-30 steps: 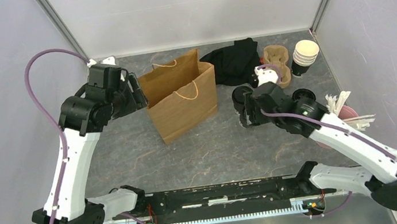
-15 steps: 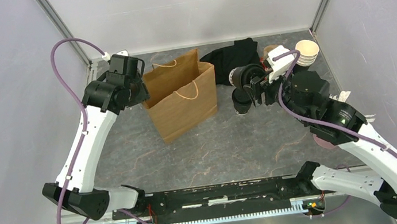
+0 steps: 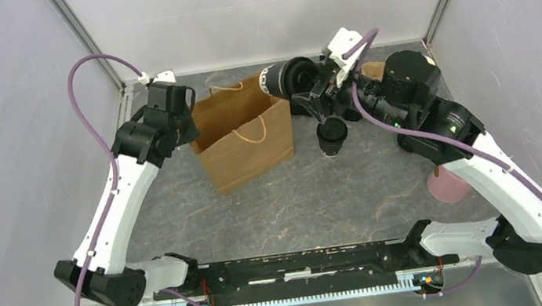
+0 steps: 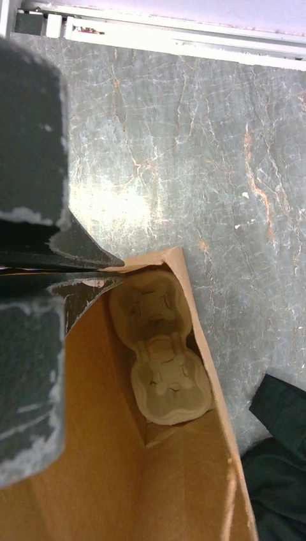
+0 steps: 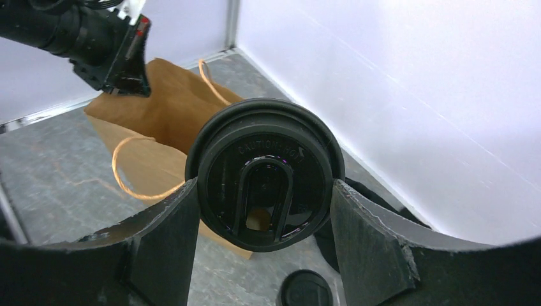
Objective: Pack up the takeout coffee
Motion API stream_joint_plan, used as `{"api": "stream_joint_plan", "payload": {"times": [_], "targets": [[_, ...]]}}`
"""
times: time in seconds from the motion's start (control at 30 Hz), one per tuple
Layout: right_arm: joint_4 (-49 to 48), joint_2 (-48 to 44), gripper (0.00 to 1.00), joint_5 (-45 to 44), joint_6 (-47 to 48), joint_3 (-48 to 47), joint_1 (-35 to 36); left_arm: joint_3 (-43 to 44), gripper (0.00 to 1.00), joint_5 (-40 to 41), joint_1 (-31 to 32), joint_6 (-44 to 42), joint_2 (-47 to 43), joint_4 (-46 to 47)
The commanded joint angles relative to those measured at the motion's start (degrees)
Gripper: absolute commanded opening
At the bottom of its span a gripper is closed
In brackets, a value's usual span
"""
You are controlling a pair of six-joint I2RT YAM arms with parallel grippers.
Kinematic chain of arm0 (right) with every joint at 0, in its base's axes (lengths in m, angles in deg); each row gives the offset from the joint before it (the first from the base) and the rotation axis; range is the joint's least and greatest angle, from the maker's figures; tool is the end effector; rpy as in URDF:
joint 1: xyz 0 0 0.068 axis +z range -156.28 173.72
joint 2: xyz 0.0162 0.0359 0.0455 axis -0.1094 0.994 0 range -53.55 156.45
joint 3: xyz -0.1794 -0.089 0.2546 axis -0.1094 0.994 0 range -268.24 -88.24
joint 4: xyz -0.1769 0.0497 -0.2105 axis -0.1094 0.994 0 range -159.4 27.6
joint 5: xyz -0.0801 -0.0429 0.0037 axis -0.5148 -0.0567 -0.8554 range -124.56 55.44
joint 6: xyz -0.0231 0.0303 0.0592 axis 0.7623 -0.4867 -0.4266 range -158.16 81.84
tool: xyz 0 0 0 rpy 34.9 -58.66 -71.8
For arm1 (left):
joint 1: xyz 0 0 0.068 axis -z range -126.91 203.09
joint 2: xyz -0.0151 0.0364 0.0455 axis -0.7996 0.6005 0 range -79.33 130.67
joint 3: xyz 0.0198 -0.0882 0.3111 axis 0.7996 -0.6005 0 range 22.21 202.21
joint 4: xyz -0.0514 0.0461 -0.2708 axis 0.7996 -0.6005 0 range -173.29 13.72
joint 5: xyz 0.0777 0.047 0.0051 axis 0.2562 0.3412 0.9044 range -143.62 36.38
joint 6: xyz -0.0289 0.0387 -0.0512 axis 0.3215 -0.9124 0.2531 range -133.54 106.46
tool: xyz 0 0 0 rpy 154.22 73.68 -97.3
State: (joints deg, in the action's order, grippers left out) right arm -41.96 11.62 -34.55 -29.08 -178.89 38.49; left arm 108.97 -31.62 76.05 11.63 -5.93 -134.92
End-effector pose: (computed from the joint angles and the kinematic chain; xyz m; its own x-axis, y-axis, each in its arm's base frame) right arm 0.1642 0.1628 0.5641 0.0871 -0.1359 -0.9869 -0.6994 0.6971 -0.1578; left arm 0.2500 -0.0825 0.4459 -0.6427 -0.1560 -0.7501 -0.1706 0.9836 -0.0584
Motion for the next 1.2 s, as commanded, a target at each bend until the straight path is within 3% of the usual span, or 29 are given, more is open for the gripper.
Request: {"api": "stream_joint_plan", "payload": {"times": [0.0, 0.17, 0.37, 0.63, 0.8, 1.17], "targets": [[-0.31, 1.0, 0.04, 9.93, -2.02, -3.24, 0.74, -2.61, 0.04, -1.42, -0.02, -3.86, -7.25, 4.1], [-1.95, 0.49, 0.0, 16.29, -2.88, -0.68, 1.76, -7.8, 0.02, -7.9, -0.03, -5.78, -12.91, 7.38], [-1.51, -0.45, 0.0, 21.37, 4.43, 4.42, 6.08, -14.34, 0.02, -10.71, -0.04, -8.31, -18.89, 10.47], [-0.13, 3.82, 0.0, 19.74, 6.78, 1.16, 10.99, -20.82, 0.02, -11.49, -0.02, -9.97, -24.91, 14.07], [-0.38, 5.42, 0.0, 17.48, 6.53, -2.78, 12.17, -19.29, 0.02, -9.45, -0.02, -7.43, -22.75, 11.12], [-1.96, 7.22, 0.0, 11.3, 16.29, -3.07, 12.18, -19.1, 0.02, -10.35, -0.02, -6.08, -21.67, 11.48]]}}
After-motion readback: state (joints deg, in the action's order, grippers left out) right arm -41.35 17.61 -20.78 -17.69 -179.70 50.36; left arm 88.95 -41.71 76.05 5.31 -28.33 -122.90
